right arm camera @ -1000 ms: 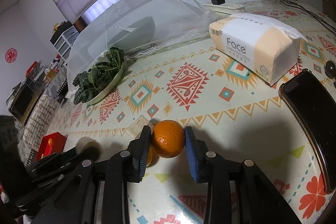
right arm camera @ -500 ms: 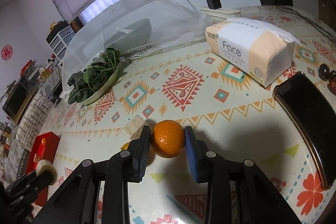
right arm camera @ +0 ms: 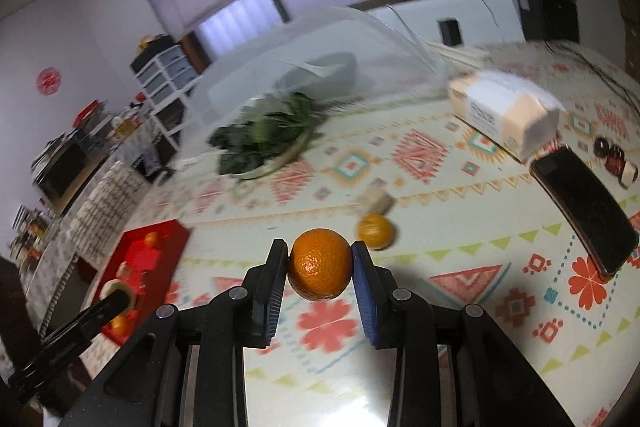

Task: Organize fruits
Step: 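Carry the yam chunk and orange into the red tray and release them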

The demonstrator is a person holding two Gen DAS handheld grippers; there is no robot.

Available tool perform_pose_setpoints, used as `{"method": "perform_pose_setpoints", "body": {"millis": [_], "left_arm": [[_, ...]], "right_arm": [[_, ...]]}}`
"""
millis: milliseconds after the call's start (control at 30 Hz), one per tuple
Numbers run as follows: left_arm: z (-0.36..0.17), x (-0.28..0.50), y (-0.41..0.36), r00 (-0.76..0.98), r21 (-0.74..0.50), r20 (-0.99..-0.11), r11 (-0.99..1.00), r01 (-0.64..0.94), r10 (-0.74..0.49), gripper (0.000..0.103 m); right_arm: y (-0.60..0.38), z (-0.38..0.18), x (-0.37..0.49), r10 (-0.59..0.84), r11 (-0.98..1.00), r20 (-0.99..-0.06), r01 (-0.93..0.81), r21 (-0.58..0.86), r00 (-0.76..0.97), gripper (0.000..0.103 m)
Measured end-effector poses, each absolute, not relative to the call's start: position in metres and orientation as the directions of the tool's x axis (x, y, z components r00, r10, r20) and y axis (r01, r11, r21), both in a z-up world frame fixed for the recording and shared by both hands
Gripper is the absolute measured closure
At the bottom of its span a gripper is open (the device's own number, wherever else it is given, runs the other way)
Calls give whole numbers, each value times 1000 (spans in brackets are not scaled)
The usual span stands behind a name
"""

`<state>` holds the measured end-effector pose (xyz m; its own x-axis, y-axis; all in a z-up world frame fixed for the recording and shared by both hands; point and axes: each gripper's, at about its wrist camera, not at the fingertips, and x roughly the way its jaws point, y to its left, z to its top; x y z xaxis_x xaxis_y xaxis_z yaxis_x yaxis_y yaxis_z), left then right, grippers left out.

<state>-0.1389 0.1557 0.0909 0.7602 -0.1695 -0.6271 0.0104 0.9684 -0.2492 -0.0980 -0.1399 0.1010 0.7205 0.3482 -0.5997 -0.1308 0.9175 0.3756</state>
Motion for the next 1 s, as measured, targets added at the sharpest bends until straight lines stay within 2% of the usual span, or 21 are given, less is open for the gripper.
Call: {"method": "perform_pose_setpoints", "body": {"millis": [400, 1000], "left_arm": [[108, -168, 218, 824, -220, -565, 968, -118, -28, 72], [97, -150, 288, 797, -219, -602, 952, -212, 39, 72]], "right_arm": [[-51, 133, -124, 437, 897, -580, -291, 332, 687, 68], [62, 120, -95, 508, 857, -631, -419, 300, 587, 68]]}}
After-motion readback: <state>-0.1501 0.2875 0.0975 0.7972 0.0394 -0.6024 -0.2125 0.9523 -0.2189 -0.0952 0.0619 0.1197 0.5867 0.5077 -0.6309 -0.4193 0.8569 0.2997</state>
